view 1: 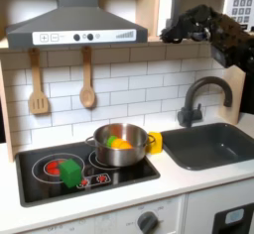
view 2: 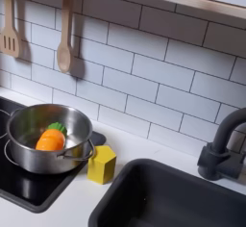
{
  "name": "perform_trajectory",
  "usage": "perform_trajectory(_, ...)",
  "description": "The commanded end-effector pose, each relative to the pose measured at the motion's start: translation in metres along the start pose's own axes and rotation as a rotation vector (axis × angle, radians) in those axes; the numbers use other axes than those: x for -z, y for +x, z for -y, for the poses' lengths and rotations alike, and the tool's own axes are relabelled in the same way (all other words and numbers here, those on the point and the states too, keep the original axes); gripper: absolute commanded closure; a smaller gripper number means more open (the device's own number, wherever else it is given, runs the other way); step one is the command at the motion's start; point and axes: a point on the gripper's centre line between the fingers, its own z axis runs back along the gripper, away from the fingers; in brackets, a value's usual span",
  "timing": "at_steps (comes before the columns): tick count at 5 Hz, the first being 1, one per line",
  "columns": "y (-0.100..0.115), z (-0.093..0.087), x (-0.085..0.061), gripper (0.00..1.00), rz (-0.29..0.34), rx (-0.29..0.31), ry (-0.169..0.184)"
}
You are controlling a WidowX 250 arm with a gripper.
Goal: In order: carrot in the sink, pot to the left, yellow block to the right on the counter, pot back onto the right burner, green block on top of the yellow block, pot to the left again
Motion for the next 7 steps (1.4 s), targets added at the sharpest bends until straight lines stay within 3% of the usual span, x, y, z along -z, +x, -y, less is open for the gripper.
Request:
perform_trajectory(1,0.0026,-0.0097,-0.0007,1.0,0.005,0.005,0.014)
perform_trajectory(5,0.0034,-0.0152,-0.0031,1.0,0.009,0.002,0.015)
perform_trajectory(6,0.0032,-0.0149,-0.004,0.0,0.004,0.005,0.011)
perform_trajectory(7,0.0012,-0.0135,-0.004,0.0,-0.006,0.001,0.011)
